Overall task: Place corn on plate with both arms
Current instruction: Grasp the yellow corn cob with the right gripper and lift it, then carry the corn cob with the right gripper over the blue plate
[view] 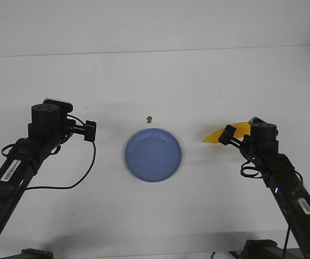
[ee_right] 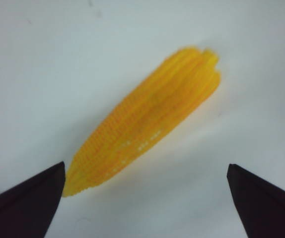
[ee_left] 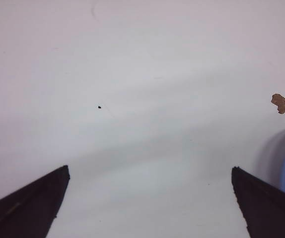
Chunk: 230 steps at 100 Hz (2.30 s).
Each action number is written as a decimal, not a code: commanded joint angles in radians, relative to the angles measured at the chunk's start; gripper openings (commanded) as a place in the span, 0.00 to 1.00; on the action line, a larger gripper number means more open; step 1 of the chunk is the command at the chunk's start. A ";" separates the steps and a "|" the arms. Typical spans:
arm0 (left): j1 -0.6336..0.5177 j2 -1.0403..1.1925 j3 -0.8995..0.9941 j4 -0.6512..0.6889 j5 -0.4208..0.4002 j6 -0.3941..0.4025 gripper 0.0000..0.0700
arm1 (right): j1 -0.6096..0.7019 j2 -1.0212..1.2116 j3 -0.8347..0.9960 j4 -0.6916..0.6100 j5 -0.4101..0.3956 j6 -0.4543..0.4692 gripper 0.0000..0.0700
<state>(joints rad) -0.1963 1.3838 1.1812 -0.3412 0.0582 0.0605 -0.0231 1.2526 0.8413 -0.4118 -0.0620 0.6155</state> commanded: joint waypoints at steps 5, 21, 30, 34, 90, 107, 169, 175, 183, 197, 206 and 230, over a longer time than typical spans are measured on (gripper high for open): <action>0.000 0.014 0.011 0.005 0.002 0.002 1.00 | 0.010 0.051 0.040 0.024 -0.002 0.045 1.00; 0.000 0.014 0.011 0.004 0.003 -0.001 1.00 | 0.012 0.096 0.062 0.072 -0.002 0.075 1.00; 0.000 0.014 0.011 0.004 0.011 -0.002 1.00 | 0.011 0.107 0.064 0.092 -0.002 0.100 1.00; 0.000 0.014 0.011 0.003 0.016 -0.002 1.00 | 0.011 0.111 0.064 0.095 -0.002 0.100 1.00; -0.001 0.014 0.011 -0.003 0.021 -0.012 1.00 | -0.021 0.237 0.064 0.157 -0.022 0.113 1.00; -0.001 0.014 0.011 -0.004 0.021 -0.012 1.00 | -0.030 0.264 0.064 0.208 -0.046 0.119 1.00; -0.001 0.014 0.011 -0.026 0.021 -0.013 1.00 | -0.040 0.320 0.064 0.235 -0.071 0.062 0.29; -0.001 0.014 0.011 -0.025 0.021 -0.013 1.00 | -0.040 0.319 0.064 0.240 -0.073 0.048 0.25; -0.001 0.014 0.011 -0.025 0.021 -0.013 1.00 | -0.040 0.312 0.064 0.240 -0.091 0.037 0.25; -0.001 0.014 0.011 -0.025 0.021 -0.013 1.00 | -0.034 0.270 0.064 0.240 -0.196 -0.002 0.25; -0.001 0.014 0.011 -0.025 0.020 -0.013 1.00 | -0.014 0.221 0.064 0.239 -0.278 -0.018 0.25; -0.001 0.014 0.011 -0.025 0.021 -0.013 1.00 | 0.135 0.070 0.064 0.232 -0.372 -0.050 0.26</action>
<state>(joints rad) -0.1963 1.3838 1.1812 -0.3679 0.0769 0.0532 0.0628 1.3346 0.8932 -0.1871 -0.4309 0.5976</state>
